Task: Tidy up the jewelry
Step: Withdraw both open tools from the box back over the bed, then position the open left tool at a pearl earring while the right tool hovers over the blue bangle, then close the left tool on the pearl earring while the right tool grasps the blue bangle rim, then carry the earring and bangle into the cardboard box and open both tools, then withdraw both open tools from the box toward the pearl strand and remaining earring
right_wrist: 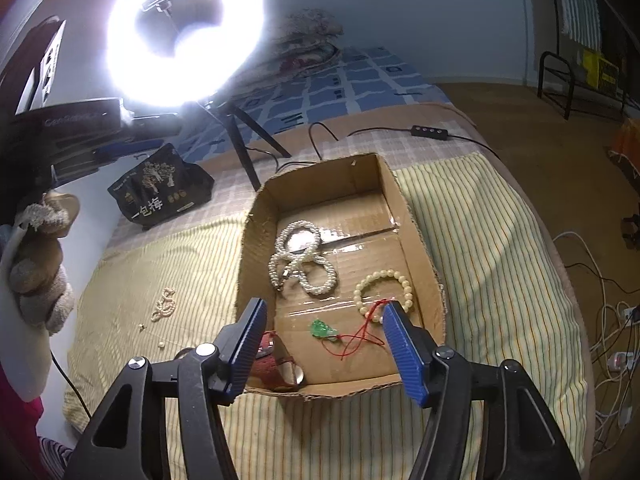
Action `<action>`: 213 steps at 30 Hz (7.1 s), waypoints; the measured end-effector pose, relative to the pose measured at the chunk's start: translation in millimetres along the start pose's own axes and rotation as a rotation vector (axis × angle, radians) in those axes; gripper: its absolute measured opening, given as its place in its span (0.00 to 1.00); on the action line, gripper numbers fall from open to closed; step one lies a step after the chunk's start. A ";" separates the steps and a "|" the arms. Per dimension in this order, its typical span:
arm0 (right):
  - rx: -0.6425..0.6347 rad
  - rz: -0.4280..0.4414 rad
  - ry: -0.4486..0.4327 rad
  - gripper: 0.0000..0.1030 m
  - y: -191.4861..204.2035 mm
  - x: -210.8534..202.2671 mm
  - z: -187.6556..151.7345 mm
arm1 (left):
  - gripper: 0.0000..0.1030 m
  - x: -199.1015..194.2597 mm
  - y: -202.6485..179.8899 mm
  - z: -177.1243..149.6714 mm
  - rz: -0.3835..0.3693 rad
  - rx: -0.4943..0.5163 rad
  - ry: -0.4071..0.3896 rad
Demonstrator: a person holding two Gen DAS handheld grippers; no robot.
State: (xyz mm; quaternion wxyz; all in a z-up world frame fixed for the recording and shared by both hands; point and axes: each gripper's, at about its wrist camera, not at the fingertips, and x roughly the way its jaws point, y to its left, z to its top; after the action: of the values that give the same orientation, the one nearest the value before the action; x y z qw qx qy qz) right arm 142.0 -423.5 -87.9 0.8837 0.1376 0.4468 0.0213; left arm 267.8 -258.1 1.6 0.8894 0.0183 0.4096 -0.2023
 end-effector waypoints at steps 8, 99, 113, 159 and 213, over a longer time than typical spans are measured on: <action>-0.084 0.011 -0.044 0.83 33.5 -14.7 -3.7 | 0.37 -44.1 44.0 -15.8 0.070 0.014 -0.047; -0.269 0.064 0.364 0.11 152.1 141.4 -91.8 | 0.12 72.1 214.4 -186.1 0.148 -0.153 0.412; -0.292 0.096 0.285 0.01 166.0 127.8 -85.2 | 0.09 59.4 217.9 -183.2 0.153 -0.170 0.380; -0.184 0.018 -0.063 0.00 78.9 -6.9 -8.4 | 0.08 2.4 78.5 -121.7 -0.073 -0.063 0.151; -0.043 -0.170 -0.082 0.92 -6.1 -7.4 -9.2 | 0.52 52.1 -0.5 -106.6 -0.127 -0.029 0.144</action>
State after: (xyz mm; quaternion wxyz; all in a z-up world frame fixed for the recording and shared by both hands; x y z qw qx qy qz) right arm 129.7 -428.4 -88.9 0.9026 0.0807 0.4199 -0.0500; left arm 221.1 -255.5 -107.4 0.8432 -0.0061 0.4756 -0.2505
